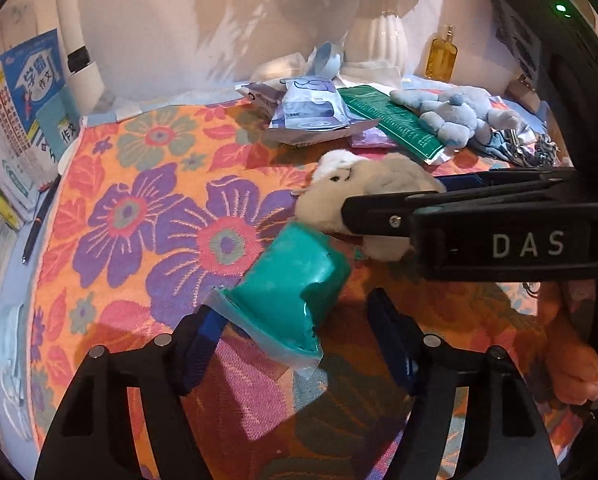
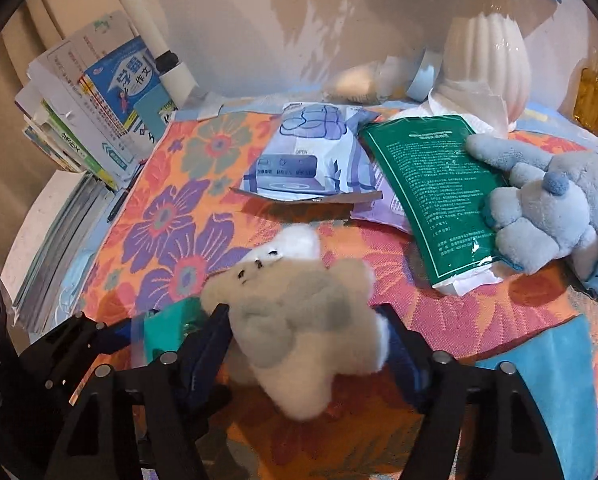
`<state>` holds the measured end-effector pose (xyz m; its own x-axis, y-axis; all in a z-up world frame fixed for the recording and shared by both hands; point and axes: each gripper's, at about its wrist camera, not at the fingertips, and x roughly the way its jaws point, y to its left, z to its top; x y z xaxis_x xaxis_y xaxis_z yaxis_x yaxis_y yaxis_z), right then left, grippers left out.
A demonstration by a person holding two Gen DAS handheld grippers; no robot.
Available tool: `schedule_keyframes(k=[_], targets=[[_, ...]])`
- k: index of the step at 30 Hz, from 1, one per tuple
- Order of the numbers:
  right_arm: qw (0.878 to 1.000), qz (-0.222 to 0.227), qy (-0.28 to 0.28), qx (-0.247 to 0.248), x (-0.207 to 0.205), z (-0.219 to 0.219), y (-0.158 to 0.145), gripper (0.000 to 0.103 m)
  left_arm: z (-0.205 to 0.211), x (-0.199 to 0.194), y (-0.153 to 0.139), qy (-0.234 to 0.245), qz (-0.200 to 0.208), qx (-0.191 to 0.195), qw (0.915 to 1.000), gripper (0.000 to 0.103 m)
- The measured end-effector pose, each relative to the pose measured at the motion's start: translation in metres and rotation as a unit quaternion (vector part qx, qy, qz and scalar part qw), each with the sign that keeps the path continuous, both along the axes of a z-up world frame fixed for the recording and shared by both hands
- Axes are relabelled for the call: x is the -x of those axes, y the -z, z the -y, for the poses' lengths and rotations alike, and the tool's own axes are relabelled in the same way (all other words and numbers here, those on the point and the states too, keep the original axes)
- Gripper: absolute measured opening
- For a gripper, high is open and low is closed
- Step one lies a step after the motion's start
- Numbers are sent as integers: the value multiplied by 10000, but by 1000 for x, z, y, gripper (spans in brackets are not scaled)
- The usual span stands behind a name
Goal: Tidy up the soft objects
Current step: 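Grasp the teal packet with the left tool while the right tool grasps the white plush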
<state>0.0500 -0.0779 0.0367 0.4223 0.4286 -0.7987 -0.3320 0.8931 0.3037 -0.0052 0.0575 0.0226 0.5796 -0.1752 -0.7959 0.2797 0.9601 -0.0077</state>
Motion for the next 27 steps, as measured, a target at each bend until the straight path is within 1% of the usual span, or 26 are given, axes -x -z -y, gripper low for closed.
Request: schedule_keyframes(k=[1,2,3,5,6,7,9,13,18,21,23,25,27], targets=[[10000,13,17,-43,1,2,-1,64,1,0,0,-17,23,-24,10000,60],[10000,27,16,-56,1,3,-1,61,3,0,-2,-48,71,-43,10000,57],[10000,69,31,-30,3,5,-2,60,3,0,-3,-74,100,-54,9999,49],[9999,139,65,1,8,9,-5,54,3,-1,-3,-107,105,-8,9999,46],[9999,140,72,-56,10,12,-6,53,3,-1,-4,-113,117,4,9999,43],[9998,146,92,-107,14,16,-7,51,3,-1,-4,-129,154,2,9998,41],[9997,186,150,-112,20,21,-9,50,2,2,-7,-176,239,1,9996,40],[9990,356,269,-63,39,33,-19,49,1,12,-17,-245,344,349,9985,40],[9965,640,539,-15,67,54,-40,48,15,29,-31,-278,480,569,9968,40],[9936,841,750,-77,84,74,-58,48,33,40,-42,-208,574,821,9948,40],[9917,910,905,-75,96,89,-68,48,49,48,-52,-110,666,822,9943,40],[9899,893,1099,-93,113,110,-76,48,65,58,-62,5,794,784,9938,40],[9887,734,1288,-217,128,131,-78,48,82,70,-73,165,910,808,9924,40]])
